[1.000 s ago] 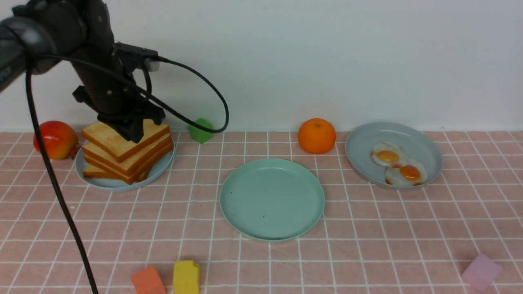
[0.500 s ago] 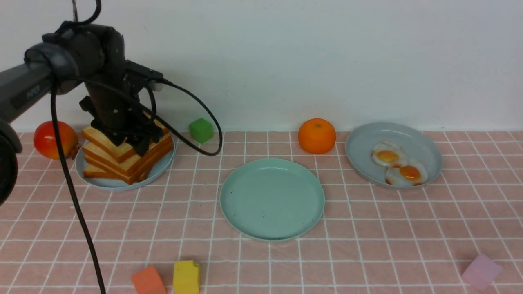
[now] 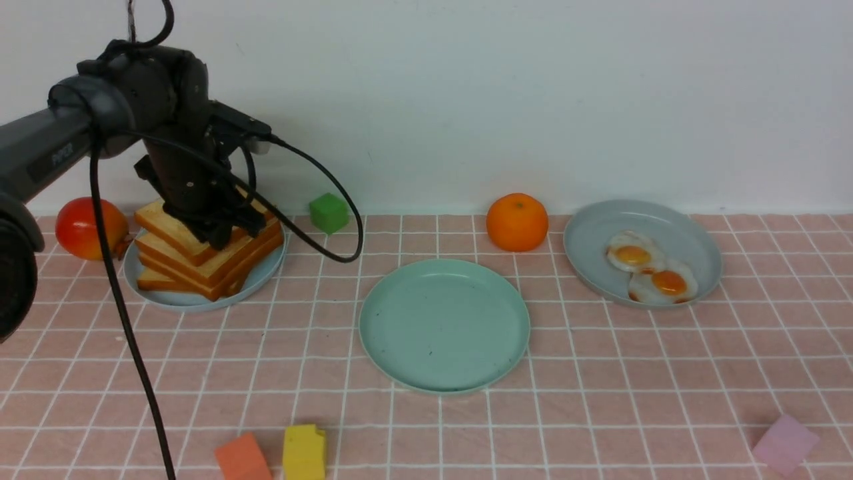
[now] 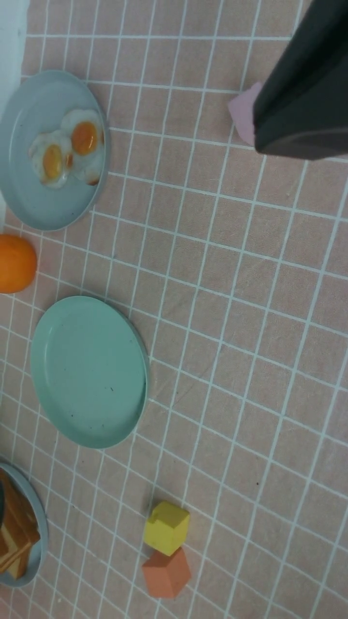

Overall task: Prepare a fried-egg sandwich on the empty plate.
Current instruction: Use the left arm to grab a slice of bread, then use the left arm to put a slice of bread into the empty plate in the middle

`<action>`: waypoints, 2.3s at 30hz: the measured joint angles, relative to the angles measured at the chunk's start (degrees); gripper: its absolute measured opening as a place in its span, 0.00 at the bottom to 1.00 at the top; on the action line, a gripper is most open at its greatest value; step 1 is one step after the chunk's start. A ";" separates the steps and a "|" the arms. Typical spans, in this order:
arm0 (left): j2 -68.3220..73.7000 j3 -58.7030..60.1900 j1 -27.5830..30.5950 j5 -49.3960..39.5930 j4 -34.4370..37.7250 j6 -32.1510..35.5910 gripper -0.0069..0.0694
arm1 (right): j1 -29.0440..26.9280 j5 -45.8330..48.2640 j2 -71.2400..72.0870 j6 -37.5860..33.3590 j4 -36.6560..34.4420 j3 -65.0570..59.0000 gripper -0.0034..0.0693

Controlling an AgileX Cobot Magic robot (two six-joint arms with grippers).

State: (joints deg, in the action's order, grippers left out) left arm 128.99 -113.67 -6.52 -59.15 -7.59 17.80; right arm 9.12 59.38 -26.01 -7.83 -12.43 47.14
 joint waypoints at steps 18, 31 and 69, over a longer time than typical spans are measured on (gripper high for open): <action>-9.68 0.05 -6.04 -2.82 -1.67 -4.38 0.07 | 0.00 0.00 0.30 0.00 0.48 0.00 0.08; -9.73 0.05 -27.69 -7.02 6.99 -5.34 0.07 | 0.00 0.00 0.30 0.00 1.29 0.00 0.10; -7.70 0.17 -32.98 -7.22 1.22 -17.14 0.60 | 0.00 0.08 -1.81 0.00 1.76 0.00 0.14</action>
State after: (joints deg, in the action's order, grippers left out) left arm 121.30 -113.50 -39.49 -66.37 -6.36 0.65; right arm 9.12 59.46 -27.82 -7.83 -10.66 47.14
